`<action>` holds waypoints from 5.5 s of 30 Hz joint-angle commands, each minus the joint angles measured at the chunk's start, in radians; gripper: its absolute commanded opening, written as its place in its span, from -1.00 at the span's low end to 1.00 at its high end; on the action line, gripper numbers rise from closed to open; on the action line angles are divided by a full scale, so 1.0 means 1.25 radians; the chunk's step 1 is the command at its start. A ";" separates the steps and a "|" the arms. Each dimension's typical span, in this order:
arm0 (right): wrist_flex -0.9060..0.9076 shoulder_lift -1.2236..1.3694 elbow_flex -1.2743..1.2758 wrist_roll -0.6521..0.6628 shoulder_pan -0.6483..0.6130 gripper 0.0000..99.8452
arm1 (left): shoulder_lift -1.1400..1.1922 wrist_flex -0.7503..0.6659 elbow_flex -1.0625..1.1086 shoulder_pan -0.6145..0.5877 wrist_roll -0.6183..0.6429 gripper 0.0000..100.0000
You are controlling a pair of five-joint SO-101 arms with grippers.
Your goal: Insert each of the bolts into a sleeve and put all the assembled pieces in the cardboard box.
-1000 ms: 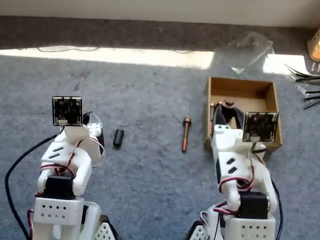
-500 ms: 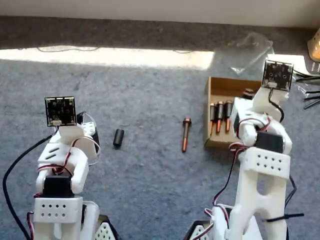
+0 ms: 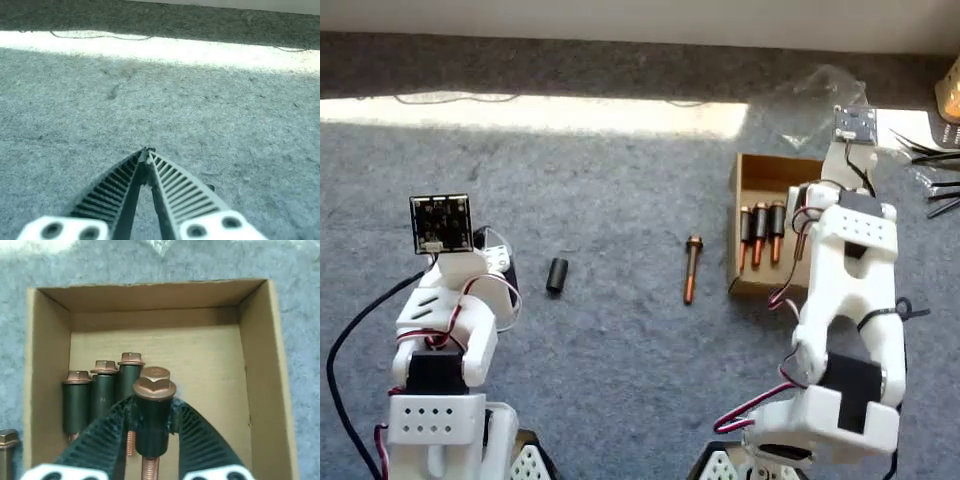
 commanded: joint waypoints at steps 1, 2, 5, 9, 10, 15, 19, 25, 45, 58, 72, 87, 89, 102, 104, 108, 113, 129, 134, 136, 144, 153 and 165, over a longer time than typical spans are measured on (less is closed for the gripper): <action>0.007 0.069 -0.114 0.011 0.007 -0.98 | -0.002 -0.053 0.024 -0.008 -0.002 -0.97; 0.019 0.096 -0.136 0.011 0.007 -0.98 | -0.002 -0.071 0.036 -0.008 -0.004 -0.97; 0.067 0.171 -0.214 0.011 0.007 -0.98 | -0.002 -0.118 0.068 -0.008 -0.004 -0.97; 0.143 0.247 -0.314 0.011 0.006 -0.98 | -0.002 -0.140 0.082 -0.009 -0.004 -0.97; 0.161 0.262 -0.337 0.011 0.003 -0.98 | -0.002 -0.140 0.082 -0.008 -0.004 -0.97; 0.247 0.321 -0.420 0.011 -0.023 -0.84 | -0.002 -0.140 0.083 -0.008 -0.004 -0.97; 0.276 0.334 -0.452 0.011 -0.034 -0.80 | -0.002 -0.140 0.083 -0.008 -0.004 -0.97; 0.339 0.332 -0.528 0.006 -0.040 -0.80 | -0.002 -0.140 0.084 -0.008 -0.004 -0.97; 0.792 0.316 -0.981 -0.042 -0.314 -0.96 | -0.002 -0.137 0.084 -0.074 -0.004 -0.97; 0.791 0.271 -0.934 -0.102 -0.548 -0.96 | -0.002 -0.139 0.110 -0.155 -0.002 -0.97; 0.790 -0.105 -0.689 -0.103 -0.646 -0.96 | -0.002 -0.139 0.111 -0.154 -0.002 -0.97; 0.579 -0.155 -0.239 -0.103 -0.722 -0.96 | -0.002 -0.140 0.127 -0.155 -0.004 -0.97; 0.528 -0.155 -0.191 -0.110 -0.722 -0.96 | -0.002 -0.140 0.127 -0.157 -0.004 -0.97; 0.465 -0.153 -0.131 -0.250 -0.721 -0.66 | -0.002 -0.136 0.128 -0.247 -0.004 -0.97; 0.450 -0.144 -0.131 -0.271 -0.721 -0.66 | -0.002 -0.136 0.128 -0.260 -0.002 -0.97; 0.440 -0.073 -0.176 -0.330 -0.722 -0.66 | -0.002 -0.136 0.128 -0.284 -0.001 -0.97; 0.522 0.099 -0.380 -0.354 -0.726 -0.66 | -0.002 -0.136 0.128 -0.314 -0.001 -0.97; 0.781 0.633 -1.189 -0.621 -0.787 -0.66 | -0.002 -0.140 0.149 -0.322 0.000 -0.97; 0.784 0.706 -1.277 -0.664 -0.811 -0.66 | -0.003 -0.140 0.150 -0.322 -0.001 -0.97; 0.783 0.721 -1.281 -0.692 -0.816 -0.66 | -0.003 -0.140 0.150 -0.322 -0.001 -0.97; 0.779 0.737 -1.275 -0.766 -0.822 -0.66 | -0.003 -0.140 0.150 -0.321 -0.004 -0.97; 0.748 0.762 -1.276 -0.766 -0.824 -0.66 | -0.003 -0.140 0.152 -0.325 -0.004 -0.97; 0.725 0.833 -1.275 -0.767 -0.837 -0.69 | -0.003 -0.140 0.152 -0.323 -0.004 -0.97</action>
